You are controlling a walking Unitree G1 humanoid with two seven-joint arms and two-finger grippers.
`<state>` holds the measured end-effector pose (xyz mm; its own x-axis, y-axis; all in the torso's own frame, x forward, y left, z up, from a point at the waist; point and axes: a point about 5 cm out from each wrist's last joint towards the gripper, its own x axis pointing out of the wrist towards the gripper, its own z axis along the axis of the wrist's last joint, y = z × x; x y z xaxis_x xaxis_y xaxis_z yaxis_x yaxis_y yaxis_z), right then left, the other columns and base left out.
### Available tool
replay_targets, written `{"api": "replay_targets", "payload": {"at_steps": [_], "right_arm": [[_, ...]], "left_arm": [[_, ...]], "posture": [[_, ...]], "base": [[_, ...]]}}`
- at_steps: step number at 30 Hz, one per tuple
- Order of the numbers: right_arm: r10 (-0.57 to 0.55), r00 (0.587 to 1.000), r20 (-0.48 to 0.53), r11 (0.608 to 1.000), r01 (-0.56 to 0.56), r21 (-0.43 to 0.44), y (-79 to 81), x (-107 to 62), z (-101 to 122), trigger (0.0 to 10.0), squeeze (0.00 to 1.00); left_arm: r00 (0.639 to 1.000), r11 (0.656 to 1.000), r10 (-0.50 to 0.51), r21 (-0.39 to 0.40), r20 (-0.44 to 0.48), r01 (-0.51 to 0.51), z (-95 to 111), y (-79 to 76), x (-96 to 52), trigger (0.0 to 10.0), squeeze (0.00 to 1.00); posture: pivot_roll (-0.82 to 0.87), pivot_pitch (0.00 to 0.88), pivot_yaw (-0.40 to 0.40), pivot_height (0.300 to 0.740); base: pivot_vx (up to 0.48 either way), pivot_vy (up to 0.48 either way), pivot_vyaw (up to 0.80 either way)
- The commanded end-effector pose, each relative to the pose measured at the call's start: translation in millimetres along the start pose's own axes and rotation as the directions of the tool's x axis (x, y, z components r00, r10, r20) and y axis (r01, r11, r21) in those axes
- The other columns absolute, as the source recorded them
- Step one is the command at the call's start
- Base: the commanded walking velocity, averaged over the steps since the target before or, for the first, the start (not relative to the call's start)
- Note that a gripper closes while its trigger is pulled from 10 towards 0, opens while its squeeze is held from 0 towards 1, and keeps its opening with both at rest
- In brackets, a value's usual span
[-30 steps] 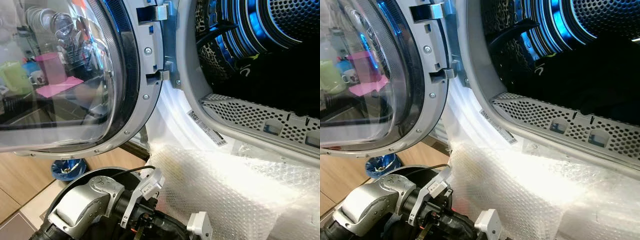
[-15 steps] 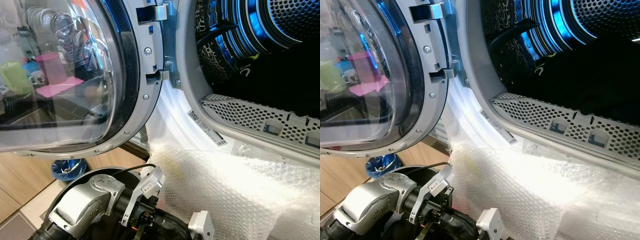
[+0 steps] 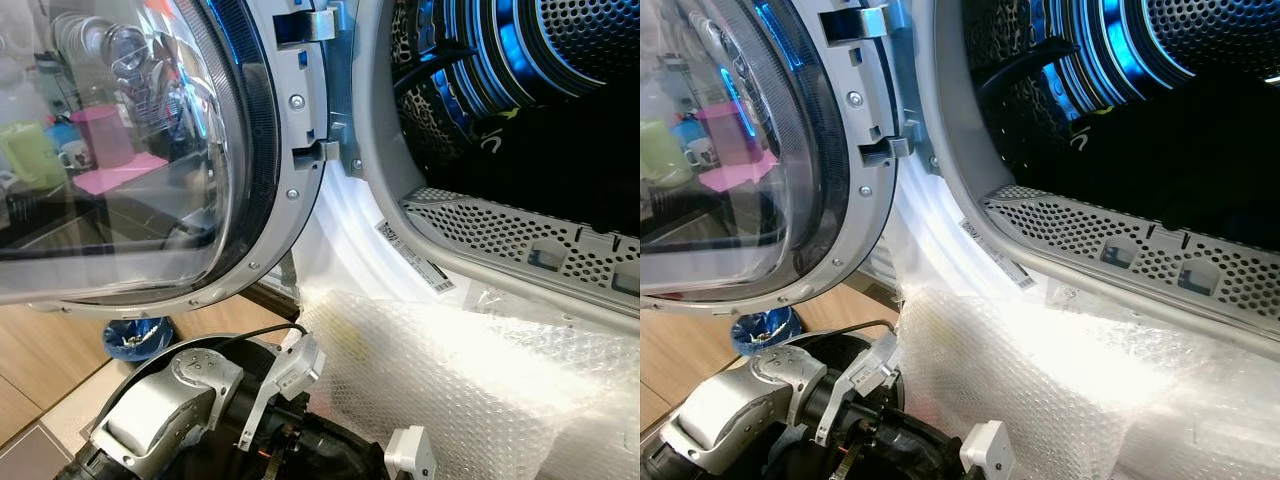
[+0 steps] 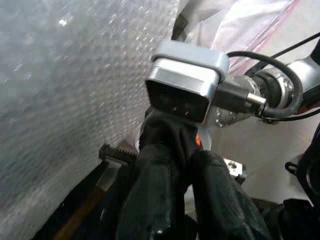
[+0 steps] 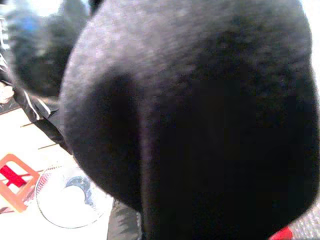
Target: Clothes washing
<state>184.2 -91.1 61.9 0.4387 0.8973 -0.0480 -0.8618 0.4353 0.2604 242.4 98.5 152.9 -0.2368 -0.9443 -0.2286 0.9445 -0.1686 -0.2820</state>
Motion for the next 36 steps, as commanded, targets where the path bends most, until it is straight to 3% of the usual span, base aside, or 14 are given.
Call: {"api": "replay_targets", "payload": {"at_steps": [1, 12, 15, 16, 20, 23, 26, 27, 28, 29, 30, 33, 35, 36], "right_arm": [[0.018, 1.0, 0.024, 1.0, -0.017, -0.013, 3.9, 0.4, 6, 0.0, 0.0], [0.014, 1.0, -0.001, 1.0, -0.014, -0.008, 6.0, -12.6, 4, 0.0, 0.0], [0.01, 1.0, 0.001, 1.0, -0.01, -0.013, 6.2, -14.3, 6, 0.0, 0.0], [0.009, 1.0, 0.005, 1.0, -0.009, -0.016, 7.1, -15.3, 7, 0.0, 0.0], [0.009, 1.0, 0.008, 1.0, -0.009, -0.017, 8.9, -16.1, 8, 0.0, 0.0], [0.007, 1.0, 0.009, 1.0, -0.007, -0.015, 10.7, -17.7, 7, 0.0, 0.0], [0.003, 1.0, 0.01, 1.0, -0.003, -0.013, 12.3, -19.8, 8, 0.0, 0.0], [-0.001, 1.0, 0.012, 1.0, 0.002, -0.016, 13.5, -21.5, 9, 0.0, 0.0], [-0.006, 1.0, 0.015, 1.0, 0.006, -0.018, 14.0, -22.2, 9, 0.0, 0.0], [-0.006, 1.0, 0.015, 1.0, 0.006, -0.018, 14.0, -22.2, 9, 0.0, 0.0], [-0.011, 1.0, 0.021, 1.0, 0.011, -0.026, 15.2, -23.7, 12, 0.0, 0.0], [-0.017, 0.999, 0.034, 0.999, 0.019, -0.049, 16.4, -26.7, 19, 0.0, 0.0], [-0.026, 0.999, 0.047, 0.997, 0.029, -0.068, 16.3, -30.5, 25, 0.0, 0.0], [-0.025, 0.998, 0.053, 0.995, 0.03, -0.095, 17.4, -34.6, 33, 0.0, 0.0]], "left_arm": [[0.998, 0.998, 0.066, 0.002, -0.012, -0.066, -2, 2.4, -16.2, 10.0, 1.0], [0.917, 0.928, 0.371, 0.014, -0.146, -0.373, -44, 28.0, -53.8, 10.0, 1.0], [0.852, 0.858, 0.513, 0.027, -0.108, -0.513, -51, 43.6, -54.2, 10.0, 1.0], [0.78, 0.784, 0.62, 0.065, -0.078, -0.617, -55, 54.9, -56.5, 10.0, 1.0], [0.753, 0.756, 0.655, 0.049, -0.066, -0.653, -66, 58.0, -56.5, 10.0, 1.0], [0.681, 0.681, 0.732, 0.053, -0.028, -0.73, -74, 60.4, -58.9, 10.0, 1.0], [0.545, 0.545, 0.837, 0.023, 0.056, -0.838, -77, 65.6, -66.7, 10.0, 1.0], [0.424, 0.426, 0.901, -0.01, 0.094, -0.905, -79, 67.6, -75.2, 10.0, 1.0], [0.373, 0.377, 0.922, -0.018, 0.105, -0.926, -80, 68.1, -79.2, 10.0, 1.0], [0.373, 0.377, 0.922, -0.018, 0.105, -0.926, -80, 68.1, -79.2, 10.0, 1.0], [0.297, 0.305, 0.948, -0.062, 0.116, -0.95, -84, 68.2, -85.2, 10.0, 1.0], [0.188, 0.201, 0.973, -0.089, 0.134, -0.976, -85, 68.4, -93.9, 10.0, 1.0], [0.166, 0.182, 0.976, -0.11, 0.141, -0.977, -86, 68.4, -96.3, 10.0, 0.87], [0.164, 0.181, 0.978, -0.133, 0.131, -0.974, -90, 68.8, -97.1, 10.0, 0.53]], "posture": [[0.12, 0.0, 0.115, 0.74], [0.13, 0.0, 0.113, 0.74], [0.13, 0.0, 0.114, 0.74], [0.13, 0.0, 0.114, 0.74], [0.12, 0.0, 0.116, 0.74], [0.11, 0.0, 0.118, 0.74], [0.11, 0.0, 0.121, 0.74], [0.11, 0.0, 0.121, 0.74], [0.12, 0.0, 0.12, 0.74], [0.12, 0.0, 0.12, 0.74], [0.12, 0.0, 0.12, 0.74], [0.12, 0.0, 0.12, 0.74], [0.12, 0.0, 0.115, 0.74], [0.12, 0.0, 0.115, 0.74]], "base": [[0.0, 0.0, 0.0], [0.0, 0.0, 0.0], [0.0, 0.0, 0.0], [0.0, 0.0, 0.0], [0.0, 0.0, 0.0], [0.0, 0.0, 0.0], [0.0, 0.0, 0.0], [0.0, 0.0, 0.0], [0.0, 0.0, 0.0], [0.0, 0.0, 0.0], [0.0, 0.0, 0.0], [0.0, 0.0, 0.0], [0.0, 0.0, 0.0], [0.0, 0.0, 0.0]]}}
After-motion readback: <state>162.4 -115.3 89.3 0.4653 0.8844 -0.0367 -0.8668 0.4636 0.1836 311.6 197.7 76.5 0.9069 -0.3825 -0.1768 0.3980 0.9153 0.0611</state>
